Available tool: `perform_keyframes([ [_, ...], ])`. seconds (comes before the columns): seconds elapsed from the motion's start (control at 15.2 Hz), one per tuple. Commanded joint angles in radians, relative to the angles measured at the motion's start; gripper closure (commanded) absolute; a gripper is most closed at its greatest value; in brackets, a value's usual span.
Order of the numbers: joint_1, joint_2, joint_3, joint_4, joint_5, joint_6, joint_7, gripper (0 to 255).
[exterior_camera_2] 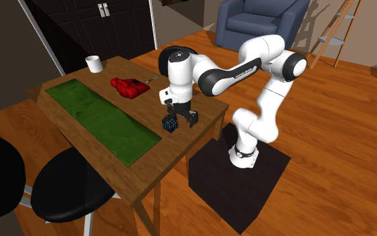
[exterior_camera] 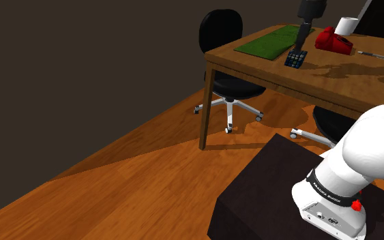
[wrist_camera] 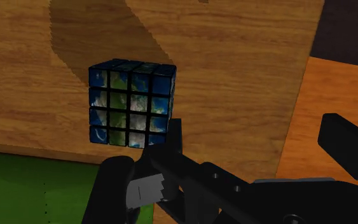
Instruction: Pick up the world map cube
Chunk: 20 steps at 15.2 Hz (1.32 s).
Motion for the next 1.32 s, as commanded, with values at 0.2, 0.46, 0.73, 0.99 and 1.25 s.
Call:
perform_keyframes([
  [0.2, 0.000, 0.136, -0.131, 0.127, 0.013, 0.036, -0.153, 0],
  [0.46, -0.001, 0.169, -0.164, 0.131, 0.021, 0.070, -0.186, 0],
  [0.73, -0.004, 0.169, -0.172, 0.077, 0.015, 0.123, -0.183, 0],
  [0.99, -0.005, 0.170, -0.175, 0.058, 0.014, 0.144, -0.181, 255],
  [1.25, -0.004, 0.171, -0.176, 0.058, 0.014, 0.145, -0.182, 255],
])
